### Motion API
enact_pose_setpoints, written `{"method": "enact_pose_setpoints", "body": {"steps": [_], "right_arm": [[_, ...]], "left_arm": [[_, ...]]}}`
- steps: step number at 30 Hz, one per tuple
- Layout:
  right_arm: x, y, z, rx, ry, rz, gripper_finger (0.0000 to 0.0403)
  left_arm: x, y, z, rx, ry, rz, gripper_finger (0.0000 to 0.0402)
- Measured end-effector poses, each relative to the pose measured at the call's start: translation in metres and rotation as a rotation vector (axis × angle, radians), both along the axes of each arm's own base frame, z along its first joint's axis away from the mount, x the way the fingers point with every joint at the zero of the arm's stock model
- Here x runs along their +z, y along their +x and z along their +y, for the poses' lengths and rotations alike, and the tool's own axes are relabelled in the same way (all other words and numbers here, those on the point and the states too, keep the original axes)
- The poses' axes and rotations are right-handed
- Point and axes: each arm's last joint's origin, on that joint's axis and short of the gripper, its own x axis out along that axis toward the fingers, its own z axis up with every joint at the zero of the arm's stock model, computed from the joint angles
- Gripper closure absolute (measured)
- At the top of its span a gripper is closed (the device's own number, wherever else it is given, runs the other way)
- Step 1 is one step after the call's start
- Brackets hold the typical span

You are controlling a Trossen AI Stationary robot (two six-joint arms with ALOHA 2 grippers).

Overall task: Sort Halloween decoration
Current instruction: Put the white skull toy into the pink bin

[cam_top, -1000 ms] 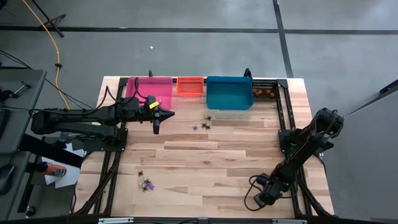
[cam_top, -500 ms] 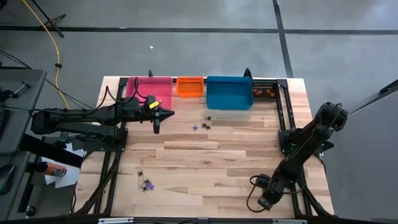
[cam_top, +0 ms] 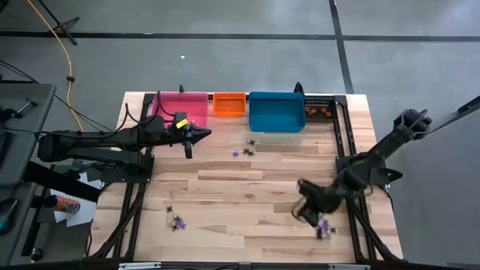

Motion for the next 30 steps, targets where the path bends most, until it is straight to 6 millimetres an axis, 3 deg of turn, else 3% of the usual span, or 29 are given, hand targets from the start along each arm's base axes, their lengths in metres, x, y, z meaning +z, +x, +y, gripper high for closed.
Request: {"method": "enact_pose_setpoints", "body": {"steps": [10, 18, 24, 30], "right_arm": [[0.025, 0.052, -0.085, -0.069, -0.381, -0.372, 0.0361], [0.055, 0.071, -0.150, -0.177, -0.559, -0.677, 0.0361], [0.070, 0.071, -0.177, -0.211, -0.592, -0.834, 0.0361], [0.072, 0.070, -0.181, -0.194, -0.606, -0.857, 0.0361]], "left_arm": [[0.010, 0.000, 0.002, 0.059, 0.035, -0.098, 0.0401], [0.019, 0.010, -0.001, 0.040, 0.076, -0.233, 0.0401], [0.021, 0.036, -0.002, -0.096, 0.140, -0.178, 0.0401], [0.027, 0.061, 0.001, -0.173, 0.174, -0.114, 0.0401]]}}
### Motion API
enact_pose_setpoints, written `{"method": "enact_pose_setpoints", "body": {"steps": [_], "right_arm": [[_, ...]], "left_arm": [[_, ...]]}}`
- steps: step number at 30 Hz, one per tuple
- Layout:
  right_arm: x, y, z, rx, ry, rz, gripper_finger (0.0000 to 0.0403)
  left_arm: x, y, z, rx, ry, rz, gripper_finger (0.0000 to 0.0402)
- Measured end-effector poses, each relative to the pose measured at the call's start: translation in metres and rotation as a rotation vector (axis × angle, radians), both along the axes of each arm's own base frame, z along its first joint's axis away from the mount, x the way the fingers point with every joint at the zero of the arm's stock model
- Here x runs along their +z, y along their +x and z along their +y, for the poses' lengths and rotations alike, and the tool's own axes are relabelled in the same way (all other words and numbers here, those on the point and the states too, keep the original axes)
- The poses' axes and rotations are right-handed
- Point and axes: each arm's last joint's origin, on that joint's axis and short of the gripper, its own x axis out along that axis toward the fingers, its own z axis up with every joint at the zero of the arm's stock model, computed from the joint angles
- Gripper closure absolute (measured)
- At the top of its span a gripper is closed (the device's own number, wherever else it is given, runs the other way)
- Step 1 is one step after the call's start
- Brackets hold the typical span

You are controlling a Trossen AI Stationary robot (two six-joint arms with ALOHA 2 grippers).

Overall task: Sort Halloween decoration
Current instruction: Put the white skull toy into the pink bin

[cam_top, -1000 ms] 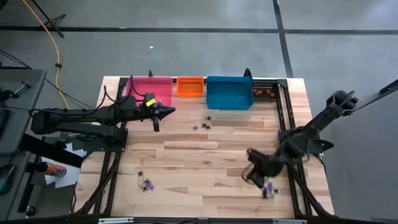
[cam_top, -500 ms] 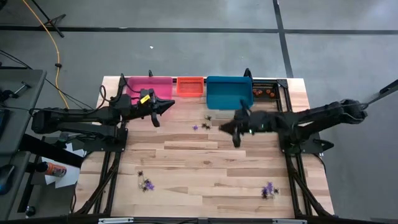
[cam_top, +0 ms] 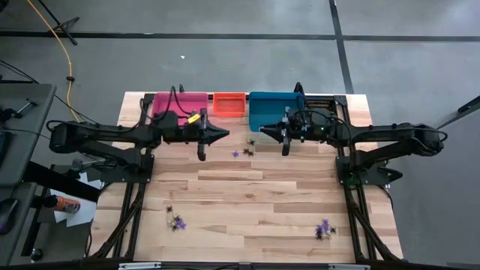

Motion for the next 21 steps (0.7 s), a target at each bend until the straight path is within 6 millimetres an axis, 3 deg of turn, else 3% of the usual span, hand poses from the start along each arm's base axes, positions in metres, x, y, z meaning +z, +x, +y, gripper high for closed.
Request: {"method": "enact_pose_setpoints", "body": {"steps": [11, 16, 21], "right_arm": [[0.000, 0.000, 0.000, -0.001, -0.024, 0.002, 0.0361], [-0.012, 0.011, -0.003, -0.047, 0.008, 0.045, 0.0361], [-0.028, 0.048, -0.011, -0.062, -0.003, 0.133, 0.0361]], "left_arm": [[0.004, -0.004, 0.009, 0.037, -0.027, -0.012, 0.0401], [0.035, -0.035, 0.013, 0.078, -0.052, -0.166, 0.0401], [0.059, -0.067, 0.015, 0.120, -0.028, -0.285, 0.0401]]}}
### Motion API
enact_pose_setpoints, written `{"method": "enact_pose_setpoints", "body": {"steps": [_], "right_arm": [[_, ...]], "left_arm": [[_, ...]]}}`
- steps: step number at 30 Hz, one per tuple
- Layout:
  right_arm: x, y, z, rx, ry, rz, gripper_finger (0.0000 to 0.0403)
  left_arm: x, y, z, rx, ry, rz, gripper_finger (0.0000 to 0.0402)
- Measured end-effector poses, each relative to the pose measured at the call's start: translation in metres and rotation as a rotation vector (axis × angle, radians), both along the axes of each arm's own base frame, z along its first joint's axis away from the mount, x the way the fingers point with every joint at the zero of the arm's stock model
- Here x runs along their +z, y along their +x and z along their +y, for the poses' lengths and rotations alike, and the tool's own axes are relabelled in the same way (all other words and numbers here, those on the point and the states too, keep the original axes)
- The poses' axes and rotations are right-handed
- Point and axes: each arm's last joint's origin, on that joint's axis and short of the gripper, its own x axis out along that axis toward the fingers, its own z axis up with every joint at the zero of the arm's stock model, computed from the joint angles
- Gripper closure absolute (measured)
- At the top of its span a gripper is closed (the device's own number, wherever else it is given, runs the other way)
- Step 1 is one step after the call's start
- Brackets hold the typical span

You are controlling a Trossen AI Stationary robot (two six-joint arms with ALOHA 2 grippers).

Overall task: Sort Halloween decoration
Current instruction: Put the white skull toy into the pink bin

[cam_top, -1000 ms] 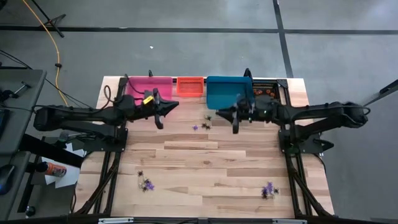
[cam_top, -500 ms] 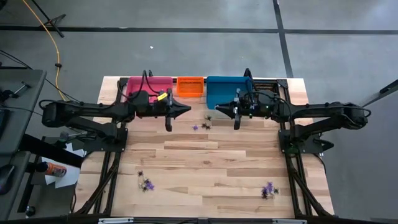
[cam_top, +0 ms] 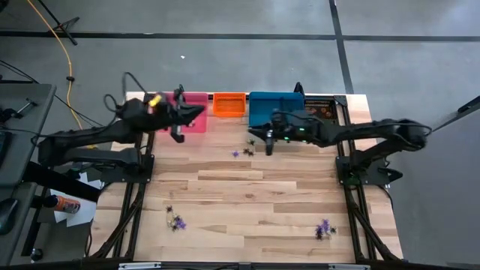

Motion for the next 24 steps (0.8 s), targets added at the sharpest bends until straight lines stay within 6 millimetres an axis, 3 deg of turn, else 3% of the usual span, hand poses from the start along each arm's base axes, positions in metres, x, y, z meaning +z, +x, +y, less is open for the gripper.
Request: {"method": "enact_pose_setpoints", "body": {"steps": [5, 15, 20, 24], "right_arm": [[-0.020, 0.058, -0.022, 0.008, -0.026, 0.079, 0.0361], [-0.055, 0.176, -0.083, -0.082, 0.060, 0.050, 0.0361], [-0.068, 0.215, -0.107, -0.129, 0.185, 0.044, 0.0361], [-0.074, 0.233, -0.119, -0.149, 0.222, 0.104, 0.0361]], "left_arm": [[0.009, -0.014, -0.001, 0.032, 0.010, -0.057, 0.0401], [0.006, -0.013, -0.002, -0.010, -0.038, -0.035, 0.0401], [0.007, -0.014, -0.002, -0.011, -0.036, -0.039, 0.0401], [0.007, -0.014, -0.002, -0.007, -0.023, -0.036, 0.0401]]}}
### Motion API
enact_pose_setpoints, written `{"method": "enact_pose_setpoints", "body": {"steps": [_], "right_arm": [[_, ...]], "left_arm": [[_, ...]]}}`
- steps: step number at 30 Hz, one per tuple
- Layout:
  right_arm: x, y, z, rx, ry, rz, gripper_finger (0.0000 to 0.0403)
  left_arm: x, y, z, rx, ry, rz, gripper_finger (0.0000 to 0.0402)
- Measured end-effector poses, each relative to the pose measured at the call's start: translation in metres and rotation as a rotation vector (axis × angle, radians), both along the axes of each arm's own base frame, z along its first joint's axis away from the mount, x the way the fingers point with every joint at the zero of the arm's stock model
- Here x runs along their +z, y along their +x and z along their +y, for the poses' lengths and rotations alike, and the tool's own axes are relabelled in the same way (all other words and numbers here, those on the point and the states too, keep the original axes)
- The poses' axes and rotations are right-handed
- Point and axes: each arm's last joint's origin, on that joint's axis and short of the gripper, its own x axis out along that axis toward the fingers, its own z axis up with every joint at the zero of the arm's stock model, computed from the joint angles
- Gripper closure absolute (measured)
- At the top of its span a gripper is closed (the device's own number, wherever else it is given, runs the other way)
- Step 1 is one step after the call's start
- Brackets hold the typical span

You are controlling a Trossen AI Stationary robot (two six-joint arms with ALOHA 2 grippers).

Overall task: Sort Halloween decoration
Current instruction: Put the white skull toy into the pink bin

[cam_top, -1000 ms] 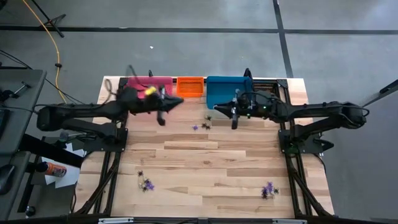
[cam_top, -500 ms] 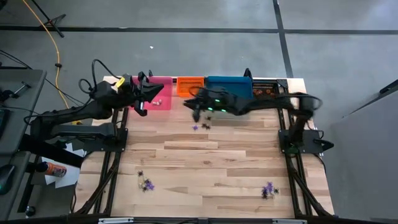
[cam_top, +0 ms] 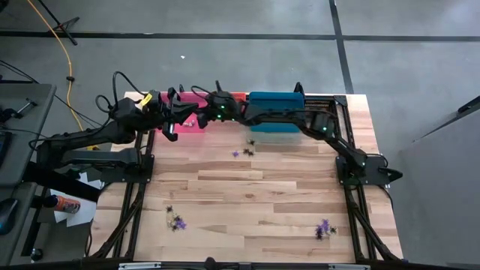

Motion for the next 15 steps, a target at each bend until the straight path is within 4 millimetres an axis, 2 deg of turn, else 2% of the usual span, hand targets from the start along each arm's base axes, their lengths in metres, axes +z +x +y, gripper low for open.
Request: {"method": "enact_pose_setpoints", "body": {"steps": [6, 15], "right_arm": [[0.000, 0.008, -0.002, 0.030, 0.001, 0.076, 0.0351], [0.000, 0.004, -0.012, 0.101, 0.041, 0.070, 0.0247]], "left_arm": [[0.000, 0.000, 0.000, 0.000, 0.001, 0.000, 0.0401], [-0.001, 0.000, 0.000, -0.002, -0.007, 0.006, 0.0401]]}}
